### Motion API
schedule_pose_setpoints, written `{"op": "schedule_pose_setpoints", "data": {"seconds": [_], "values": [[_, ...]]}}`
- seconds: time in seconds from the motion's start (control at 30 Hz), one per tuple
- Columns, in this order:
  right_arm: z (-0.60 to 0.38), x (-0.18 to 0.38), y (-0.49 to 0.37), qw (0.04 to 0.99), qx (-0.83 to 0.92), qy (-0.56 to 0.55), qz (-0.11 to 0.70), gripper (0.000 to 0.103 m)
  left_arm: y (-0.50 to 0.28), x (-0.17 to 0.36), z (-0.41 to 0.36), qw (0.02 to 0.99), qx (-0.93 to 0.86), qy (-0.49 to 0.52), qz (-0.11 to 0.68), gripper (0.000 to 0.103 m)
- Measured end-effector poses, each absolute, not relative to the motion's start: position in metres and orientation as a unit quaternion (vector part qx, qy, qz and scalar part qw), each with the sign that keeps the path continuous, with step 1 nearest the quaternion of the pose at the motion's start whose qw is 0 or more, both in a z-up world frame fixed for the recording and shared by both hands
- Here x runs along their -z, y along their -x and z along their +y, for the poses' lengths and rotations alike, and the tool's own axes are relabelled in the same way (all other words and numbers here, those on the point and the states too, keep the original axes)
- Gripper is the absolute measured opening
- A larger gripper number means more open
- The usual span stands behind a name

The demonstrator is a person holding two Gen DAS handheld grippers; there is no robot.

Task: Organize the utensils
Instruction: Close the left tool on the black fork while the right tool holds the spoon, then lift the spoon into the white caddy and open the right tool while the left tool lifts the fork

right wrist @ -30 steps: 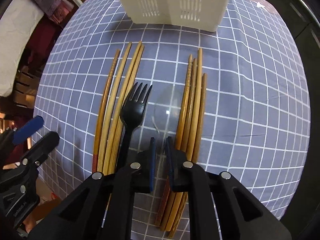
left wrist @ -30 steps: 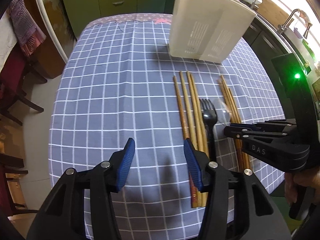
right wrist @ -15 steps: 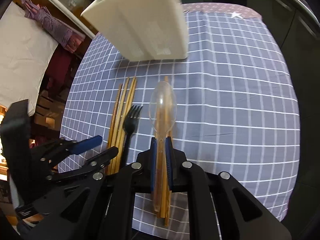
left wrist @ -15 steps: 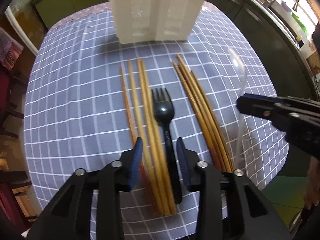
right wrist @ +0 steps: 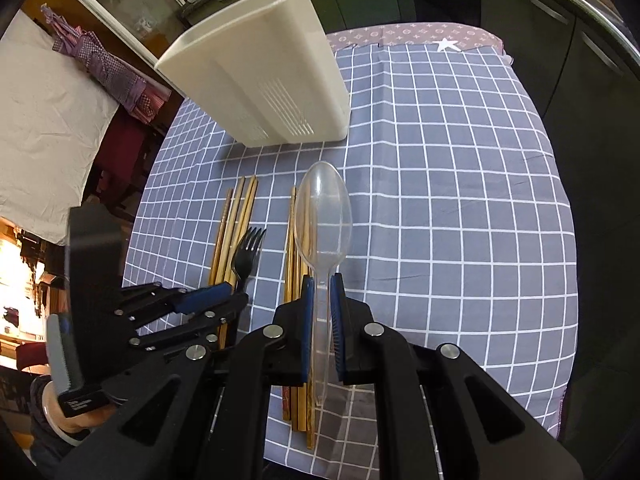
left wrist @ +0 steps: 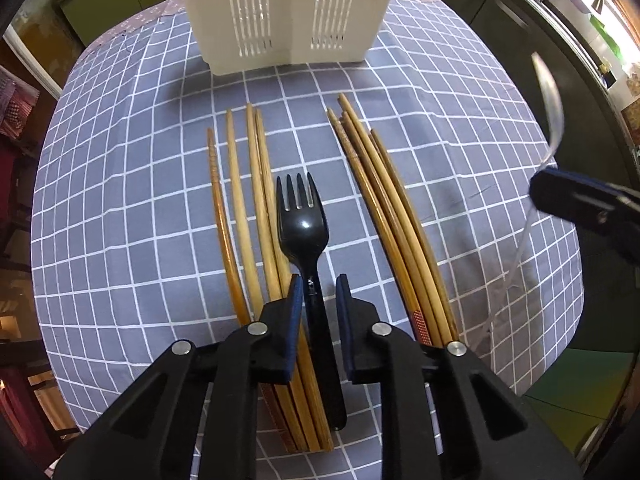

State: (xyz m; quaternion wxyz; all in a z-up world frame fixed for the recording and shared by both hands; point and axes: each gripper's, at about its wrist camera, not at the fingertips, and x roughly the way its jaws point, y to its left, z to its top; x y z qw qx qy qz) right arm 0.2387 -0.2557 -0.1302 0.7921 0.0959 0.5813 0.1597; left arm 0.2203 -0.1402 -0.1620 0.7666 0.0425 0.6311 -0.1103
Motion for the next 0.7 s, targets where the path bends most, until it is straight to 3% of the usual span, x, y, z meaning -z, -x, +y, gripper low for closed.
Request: {"op": "schedule_pose_setpoints", "data": {"seconds": [0.7], "values": [[-0.259,0.103,-0.229,0.815,-0.17,-0.078,0.549,0.01,-0.247,0.183,-0.16,0.774,0.107,-0.046,0.622,0.009]]}}
